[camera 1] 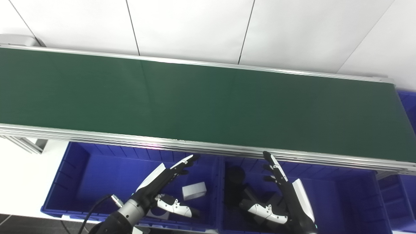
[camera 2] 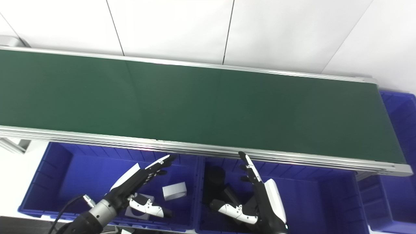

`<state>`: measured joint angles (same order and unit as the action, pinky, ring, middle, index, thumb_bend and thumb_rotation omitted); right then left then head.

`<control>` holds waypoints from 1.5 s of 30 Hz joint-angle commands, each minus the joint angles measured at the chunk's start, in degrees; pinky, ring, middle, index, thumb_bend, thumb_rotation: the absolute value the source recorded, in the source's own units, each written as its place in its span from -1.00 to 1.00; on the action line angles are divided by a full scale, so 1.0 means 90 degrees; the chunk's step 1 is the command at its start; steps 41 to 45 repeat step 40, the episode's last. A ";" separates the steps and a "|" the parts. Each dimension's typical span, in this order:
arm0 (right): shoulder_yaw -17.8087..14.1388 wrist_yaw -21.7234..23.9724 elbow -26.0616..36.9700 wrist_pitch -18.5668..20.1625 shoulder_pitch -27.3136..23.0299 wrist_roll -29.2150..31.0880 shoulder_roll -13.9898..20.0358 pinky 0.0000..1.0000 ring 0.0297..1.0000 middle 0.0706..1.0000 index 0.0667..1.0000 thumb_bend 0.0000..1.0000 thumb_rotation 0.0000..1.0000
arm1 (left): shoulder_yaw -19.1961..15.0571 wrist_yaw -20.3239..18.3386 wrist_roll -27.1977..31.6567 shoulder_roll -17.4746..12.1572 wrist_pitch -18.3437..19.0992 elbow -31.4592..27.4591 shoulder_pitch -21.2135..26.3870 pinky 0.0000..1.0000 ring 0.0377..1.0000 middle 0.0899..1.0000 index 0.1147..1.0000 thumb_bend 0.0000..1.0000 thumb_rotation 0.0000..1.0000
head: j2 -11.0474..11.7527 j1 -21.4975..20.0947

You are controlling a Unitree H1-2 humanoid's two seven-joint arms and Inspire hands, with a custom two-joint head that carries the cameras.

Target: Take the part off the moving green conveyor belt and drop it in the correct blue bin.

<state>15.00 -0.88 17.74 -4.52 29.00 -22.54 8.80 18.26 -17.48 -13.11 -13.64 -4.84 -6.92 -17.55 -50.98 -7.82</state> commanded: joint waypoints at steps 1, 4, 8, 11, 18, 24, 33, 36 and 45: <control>0.0020 0.0066 0.0249 -0.0132 0.0035 0.0261 -0.0088 0.57 0.78 0.89 0.93 0.80 -0.03 | -0.0018 0.0088 -0.0001 -0.0034 -0.0312 -0.0106 0.0093 0.73 0.92 0.97 0.91 0.69 -0.55 | 0.0003 0.0002; 0.0002 0.0151 0.0255 -0.0139 0.0059 0.0572 -0.0163 0.65 0.81 0.90 0.96 0.78 -0.09 | -0.0102 0.0134 0.0005 -0.0037 -0.0281 -0.0133 0.0086 0.72 0.91 0.97 0.91 0.70 -0.54 | -0.0011 -0.0023; -0.0026 0.0121 0.0164 -0.0154 0.0034 0.0508 -0.0171 0.63 0.81 0.89 0.96 0.77 -0.12 | -0.0211 0.0137 0.0133 0.0003 -0.0246 -0.0139 0.0107 0.64 0.87 0.98 0.92 0.70 -0.53 | -0.0029 -0.0060; -0.0073 0.0099 0.0032 -0.0224 -0.0010 0.0520 -0.0156 0.68 0.82 0.89 0.96 0.77 -0.15 | -0.0251 0.0100 0.0172 0.0030 -0.0078 -0.0235 0.0099 0.63 0.86 0.99 0.90 0.71 -0.52 | 0.0000 -0.0049; -0.0166 0.0115 -0.0140 -0.0288 -0.0100 0.0609 -0.0134 0.63 0.83 0.90 0.96 0.81 -0.21 | -0.0347 0.0205 0.0264 0.0133 -0.0272 -0.0126 0.0131 0.62 0.82 0.96 0.91 0.69 -0.54 | 0.0049 0.0098; -0.0225 0.0104 -0.0198 -0.0378 -0.0114 0.0655 -0.0077 0.66 0.81 0.88 0.96 0.79 -0.23 | -0.0378 0.0268 0.0270 0.0271 -0.0198 -0.0145 0.0101 0.56 0.85 0.94 0.96 0.68 -0.52 | 0.0068 0.0201; -0.0409 0.0219 -0.0111 -0.0238 -0.0020 0.0868 0.0115 0.64 0.80 0.87 0.95 0.79 -0.22 | -0.0319 0.0488 0.0093 0.0607 -0.0335 -0.0158 0.0027 0.50 0.83 0.93 0.98 0.67 -0.51 | 0.0035 0.0492; -0.0485 0.0284 -0.0092 -0.0215 -0.0008 0.0918 0.0194 0.65 0.82 0.88 0.95 0.79 -0.18 | -0.0264 0.0580 0.0030 0.0703 -0.0363 -0.0170 0.0027 0.50 0.81 0.94 0.98 0.65 -0.52 | -0.0033 0.0560; -0.0549 0.0356 -0.0088 -0.0234 -0.0016 0.0986 0.0262 0.70 0.84 0.88 0.95 0.77 -0.18 | -0.0230 0.0719 -0.0060 0.0808 -0.0441 -0.0166 0.0028 0.51 0.79 0.92 0.97 0.65 -0.54 | -0.0067 0.0597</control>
